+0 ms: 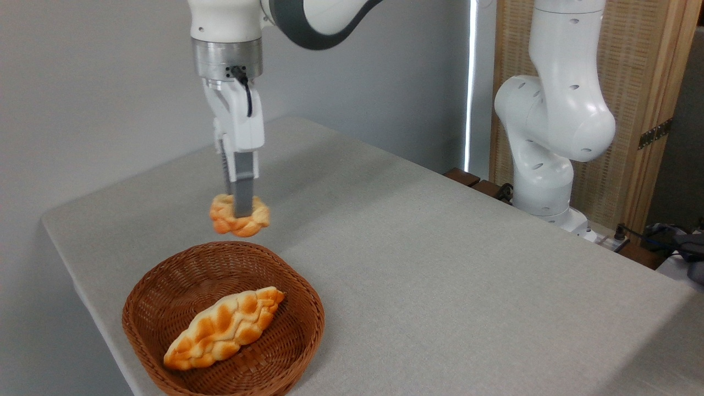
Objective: Put bread into the basket
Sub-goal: 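Lift the bun and carry it over the wicker basket, then lower the bun into the basket and open the gripper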
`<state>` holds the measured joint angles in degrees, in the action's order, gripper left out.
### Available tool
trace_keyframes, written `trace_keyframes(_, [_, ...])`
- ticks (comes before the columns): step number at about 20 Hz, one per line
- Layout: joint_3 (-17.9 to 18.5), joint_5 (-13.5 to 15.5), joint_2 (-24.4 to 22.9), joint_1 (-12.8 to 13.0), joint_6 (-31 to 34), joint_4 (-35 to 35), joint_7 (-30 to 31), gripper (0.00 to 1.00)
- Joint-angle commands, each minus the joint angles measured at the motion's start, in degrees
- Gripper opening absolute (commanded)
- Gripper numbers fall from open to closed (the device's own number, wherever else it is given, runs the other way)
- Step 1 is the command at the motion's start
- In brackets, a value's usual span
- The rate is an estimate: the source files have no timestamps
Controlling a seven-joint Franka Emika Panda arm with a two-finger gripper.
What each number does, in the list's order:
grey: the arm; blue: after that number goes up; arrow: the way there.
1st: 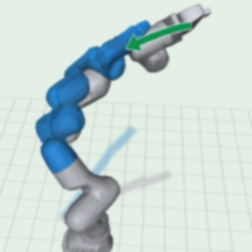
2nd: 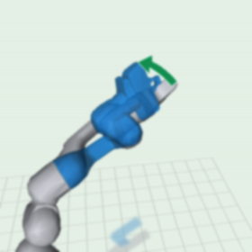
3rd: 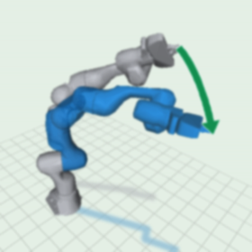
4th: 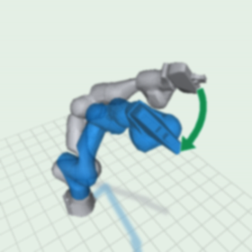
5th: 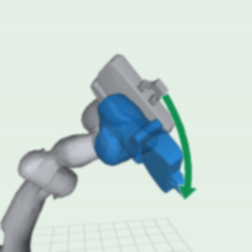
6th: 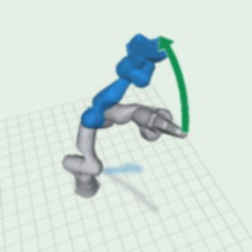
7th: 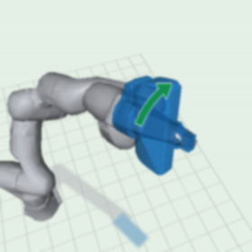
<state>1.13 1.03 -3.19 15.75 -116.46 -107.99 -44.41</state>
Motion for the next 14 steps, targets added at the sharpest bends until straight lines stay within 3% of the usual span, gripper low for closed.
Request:
trace_keyframes(1, [0.3, 1.0, 3.3, 0.0, -7.5, 0.8, 4.0, 0.42])
trace_keyframes(2, [0.3, 1.0, 3.9, 0.0, -8.7, 0.8, 4.5, 0.7])
trace_keyframes(4, [0.3, 1.0, 4.6, 0.0, -9.7, 0.8, 4.9, 0.89])
trace_keyframes(6, [0.4, 1.0, 5.1, -0.1, -10.4, 0.8, 4.9, 0.99])
trace_keyframes(14, [0.8, 1.0, 5.8, -0.3, -11.0, 0.7, 4.9, 1.0])
